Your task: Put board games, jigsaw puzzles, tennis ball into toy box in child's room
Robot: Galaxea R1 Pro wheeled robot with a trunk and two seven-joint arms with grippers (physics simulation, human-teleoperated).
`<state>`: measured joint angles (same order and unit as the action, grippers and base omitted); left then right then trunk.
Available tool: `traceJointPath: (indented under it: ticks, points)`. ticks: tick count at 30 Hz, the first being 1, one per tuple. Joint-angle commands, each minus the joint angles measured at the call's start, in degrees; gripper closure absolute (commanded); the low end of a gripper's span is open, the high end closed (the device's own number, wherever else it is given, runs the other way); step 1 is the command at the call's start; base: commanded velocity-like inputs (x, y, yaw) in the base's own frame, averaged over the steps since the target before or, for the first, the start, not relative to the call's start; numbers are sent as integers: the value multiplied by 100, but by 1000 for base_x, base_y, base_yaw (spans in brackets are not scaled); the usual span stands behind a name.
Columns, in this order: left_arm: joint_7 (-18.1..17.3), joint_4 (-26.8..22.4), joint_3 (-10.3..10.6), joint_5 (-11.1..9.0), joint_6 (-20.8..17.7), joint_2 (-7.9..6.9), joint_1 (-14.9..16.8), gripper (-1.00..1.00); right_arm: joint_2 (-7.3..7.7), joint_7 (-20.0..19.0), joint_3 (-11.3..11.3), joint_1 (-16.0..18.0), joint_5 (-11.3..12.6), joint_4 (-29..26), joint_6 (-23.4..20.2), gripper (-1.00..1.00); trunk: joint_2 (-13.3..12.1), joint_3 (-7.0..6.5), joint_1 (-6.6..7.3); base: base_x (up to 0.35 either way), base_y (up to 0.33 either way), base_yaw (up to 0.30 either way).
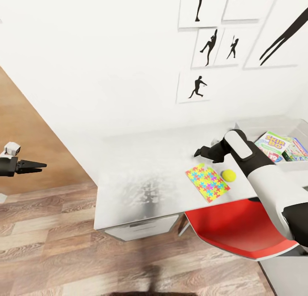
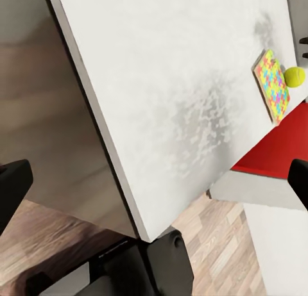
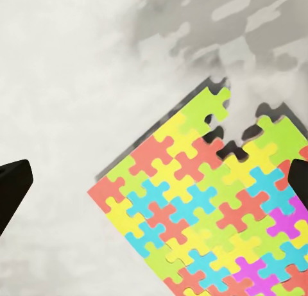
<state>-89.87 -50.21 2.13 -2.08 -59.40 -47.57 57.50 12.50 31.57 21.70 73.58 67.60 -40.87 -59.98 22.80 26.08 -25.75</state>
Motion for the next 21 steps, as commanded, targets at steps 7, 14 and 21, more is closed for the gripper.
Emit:
traceJointPath:
  ticks: [7, 14, 21]
  points:
    - [-13, 2, 21, -21, -60, -14, 7, -100, 15, 51, 33, 7, 60, -8, -2, -100, 11, 75, -3, 0, 0, 0]
    - [-13, 2, 18, -21, -60, -15, 7, -100, 35, 51, 29, 18, 50, -21, -2, -100, 11, 139, -3, 0, 0, 0]
    - [-13, 2, 21, -21, -60, -15, 7, -100, 148, 51, 20, 24, 45, -62, -2, -100, 11, 204, -3, 0, 0, 0]
